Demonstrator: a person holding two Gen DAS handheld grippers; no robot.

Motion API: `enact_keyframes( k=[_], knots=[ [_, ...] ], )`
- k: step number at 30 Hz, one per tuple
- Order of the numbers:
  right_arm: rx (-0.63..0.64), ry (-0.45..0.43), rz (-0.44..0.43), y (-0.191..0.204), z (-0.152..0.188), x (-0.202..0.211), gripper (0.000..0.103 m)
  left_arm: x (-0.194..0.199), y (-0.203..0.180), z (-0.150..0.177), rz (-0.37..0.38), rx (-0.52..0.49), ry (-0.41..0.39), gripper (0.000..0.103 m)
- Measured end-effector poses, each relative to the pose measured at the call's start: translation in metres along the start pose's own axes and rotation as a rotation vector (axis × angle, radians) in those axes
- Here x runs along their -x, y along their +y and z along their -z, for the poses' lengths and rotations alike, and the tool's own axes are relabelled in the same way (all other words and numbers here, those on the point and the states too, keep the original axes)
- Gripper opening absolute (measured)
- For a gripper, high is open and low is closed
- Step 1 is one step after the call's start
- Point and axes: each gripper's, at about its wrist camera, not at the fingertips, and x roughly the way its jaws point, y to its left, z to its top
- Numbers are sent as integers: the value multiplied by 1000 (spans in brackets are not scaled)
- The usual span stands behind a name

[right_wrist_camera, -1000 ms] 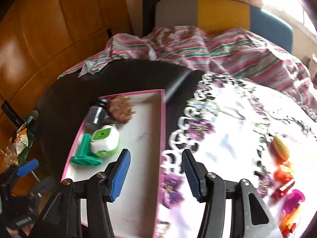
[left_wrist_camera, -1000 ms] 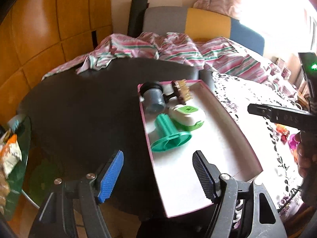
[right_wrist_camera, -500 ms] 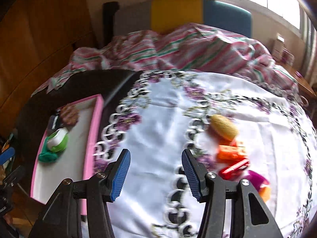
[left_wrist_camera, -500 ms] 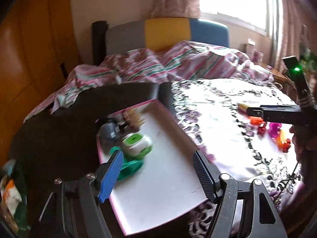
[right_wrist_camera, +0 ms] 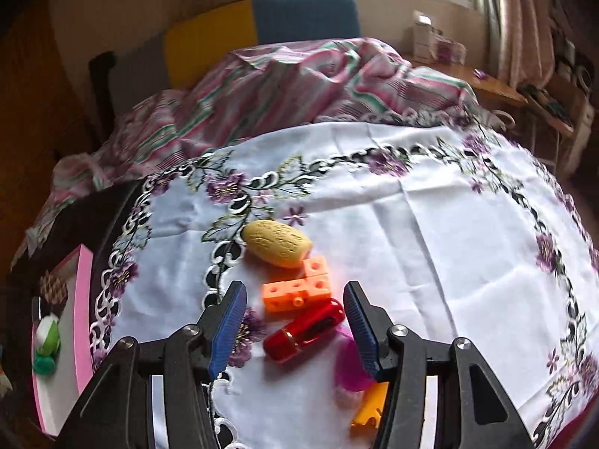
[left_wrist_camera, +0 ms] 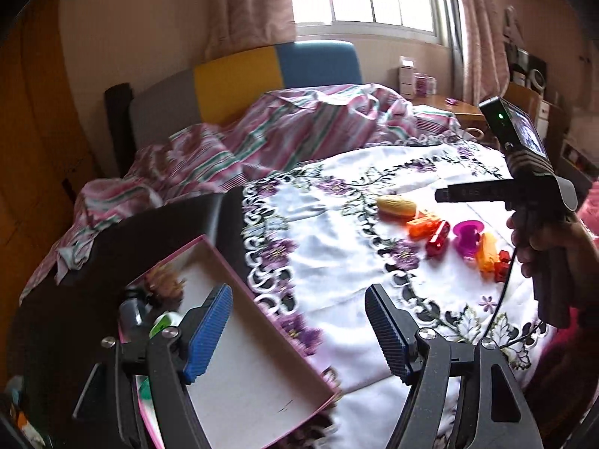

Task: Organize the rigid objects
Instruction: 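Move both grippers back over the toys on the cloth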

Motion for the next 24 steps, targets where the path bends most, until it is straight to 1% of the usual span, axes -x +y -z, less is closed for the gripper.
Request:
enact_keyframes(
  k=[4, 10, 24],
  knots=[
    [-41, 6, 4, -8, -2, -1, 55, -7, -18, -8, 24, -44, 1, 74],
    [-65, 5, -7, -13, -3, 0, 55, -16, -36, -17, 48, -85, 2, 75],
    [-129, -1, -16, -26, -6, 2, 55, -34, -60, -28, 81, -145, 10, 78]
  ],
)
